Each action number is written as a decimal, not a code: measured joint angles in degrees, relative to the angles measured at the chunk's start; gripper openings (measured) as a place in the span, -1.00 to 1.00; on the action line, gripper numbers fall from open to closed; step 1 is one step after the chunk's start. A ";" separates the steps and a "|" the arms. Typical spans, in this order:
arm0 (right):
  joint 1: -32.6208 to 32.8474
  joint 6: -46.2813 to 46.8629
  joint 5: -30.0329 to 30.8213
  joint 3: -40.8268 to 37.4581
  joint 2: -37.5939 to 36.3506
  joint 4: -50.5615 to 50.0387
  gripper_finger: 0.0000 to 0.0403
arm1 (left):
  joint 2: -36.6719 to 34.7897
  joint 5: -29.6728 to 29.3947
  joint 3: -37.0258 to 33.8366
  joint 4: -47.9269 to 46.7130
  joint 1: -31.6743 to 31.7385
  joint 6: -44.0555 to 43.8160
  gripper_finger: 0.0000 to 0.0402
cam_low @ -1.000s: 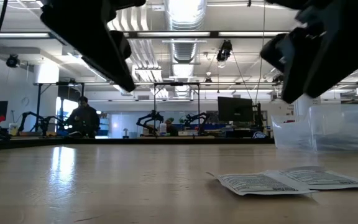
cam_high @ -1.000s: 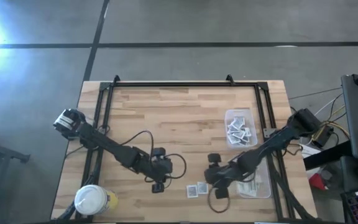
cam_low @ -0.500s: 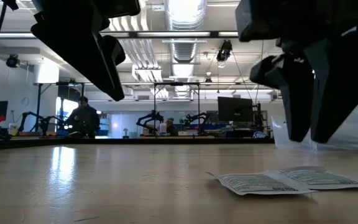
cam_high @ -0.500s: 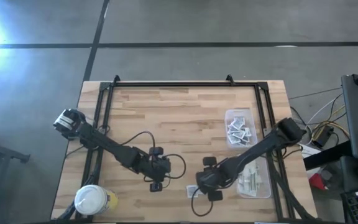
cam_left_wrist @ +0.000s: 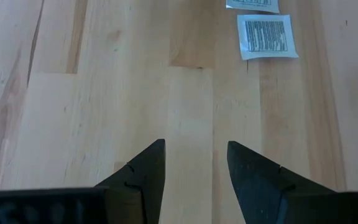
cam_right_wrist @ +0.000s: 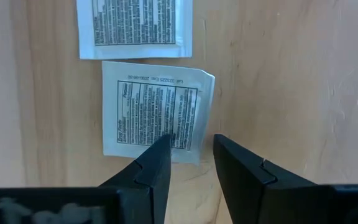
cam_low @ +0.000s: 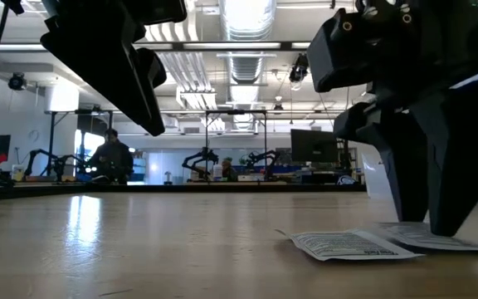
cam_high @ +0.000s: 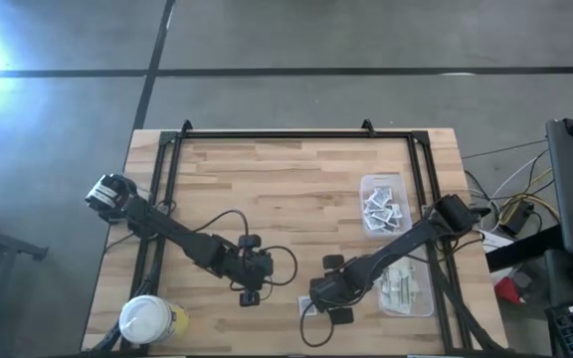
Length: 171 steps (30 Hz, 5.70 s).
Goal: Pick & Place First Aid Supplies
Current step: Put the right towelette pack into the top bin, then put the towelette pack into the top bin
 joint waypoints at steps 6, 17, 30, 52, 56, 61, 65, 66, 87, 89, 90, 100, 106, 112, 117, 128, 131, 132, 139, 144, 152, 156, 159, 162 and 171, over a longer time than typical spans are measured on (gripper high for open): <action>-1.05 2.18 -0.73 -0.04 0.50 -0.40 -0.50 | 0.00 0.00 0.00 -0.02 0.00 0.00 -0.18; -1.51 1.79 -2.04 -0.33 -0.66 -1.78 -0.95 | 0.00 0.00 0.00 -0.11 0.00 0.00 -0.18; -1.46 2.12 6.08 -0.39 -10.07 -12.77 -0.96 | 0.00 0.00 0.00 4.22 0.00 -0.22 -0.18; -12.07 24.99 32.25 -9.86 -30.57 -41.77 -0.96 | 4.39 -1.19 -0.66 25.55 -0.04 33.29 -0.18; -16.03 25.24 28.44 -14.46 -33.69 -41.79 -0.96 | 7.15 -1.25 0.18 26.63 -0.04 36.72 -0.18; -19.66 24.71 24.51 -18.87 -37.18 -41.39 -0.96 | 10.80 -1.27 2.56 27.02 -0.28 41.19 -0.18; -22.35 23.50 21.58 -22.30 -39.28 -41.16 -0.96 | 13.15 -0.97 4.21 26.86 -0.60 44.12 -0.18; -22.90 23.44 20.71 -23.04 -39.76 -41.19 -0.96 | 13.62 -0.83 4.44 26.73 -0.66 44.49 -0.18; -25.73 21.13 19.29 -18.63 -41.37 -41.09 -0.39 | 21.99 9.87 10.70 24.23 -0.87 48.94 -0.37; -25.70 21.13 19.29 -17.20 -41.37 -40.98 -0.36 | 22.20 9.02 10.92 23.59 -0.87 53.03 -0.39; -25.70 21.13 19.29 -16.62 -41.37 -40.97 -0.35 | 22.21 8.48 10.93 23.33 -0.85 55.57 -0.39; -25.70 21.13 19.38 -12.79 -41.37 -40.96 -0.37 | 22.23 6.91 10.41 23.41 -0.87 70.37 -0.38; -25.70 21.01 19.40 -12.31 -41.37 -40.92 -0.40 | 24.31 6.93 10.53 25.10 -0.85 76.61 -0.38; -25.70 20.94 19.40 -12.57 -41.35 -40.87 -0.36 | 27.50 5.10 12.65 25.84 -0.75 78.97 -0.40; -25.70 20.92 19.40 -12.50 -41.35 -40.86 -0.34 | 28.36 0.66 13.11 26.08 -0.07 78.97 -0.45; -25.70 20.89 19.20 -12.48 -41.35 -40.78 -0.43 | 29.09 -0.90 12.90 24.58 0.46 79.03 -0.88; -25.70 20.89 19.01 -12.48 -41.35 -40.78 -0.45 | 29.07 -0.85 12.88 24.41 0.48 78.31 -0.98; -25.70 20.89 18.84 -12.48 -41.35 -40.78 -0.46 | 29.07 -0.89 12.85 24.41 0.48 77.98 -0.98; -25.17 19.48 12.09 -12.18 -41.34 -40.72 -0.51 | 27.49 -1.20 12.70 24.43 0.39 69.07 -1.00; -22.04 17.48 11.64 -9.77 -41.33 -40.54 -0.57 | 24.21 -0.62 12.20 22.48 0.48 60.99 -1.00; -12.50 13.06 12.27 -8.54 -41.37 -30.83 -0.66 | 19.24 0.71 11.94 23.34 0.80 54.85 -1.00; -6.22 9.38 13.98 -10.60 -41.27 -22.99 -0.68 | 17.03 2.11 11.69 23.90 1.33 51.85 -1.00; -2.28 7.69 15.68 -12.51 -41.26 -17.23 -0.69 | 15.46 2.17 10.30 23.73 1.75 50.40 -1.00; 0.56 7.18 16.27 -14.17 -41.30 -12.65 -0.68 | 14.51 2.16 9.01 23.93 1.77 49.98 -1.00; 2.45 7.17 16.31 -17.09 -41.28 -6.94 -0.59 | 16.24 3.69 8.17 24.05 1.27 58.00 -0.91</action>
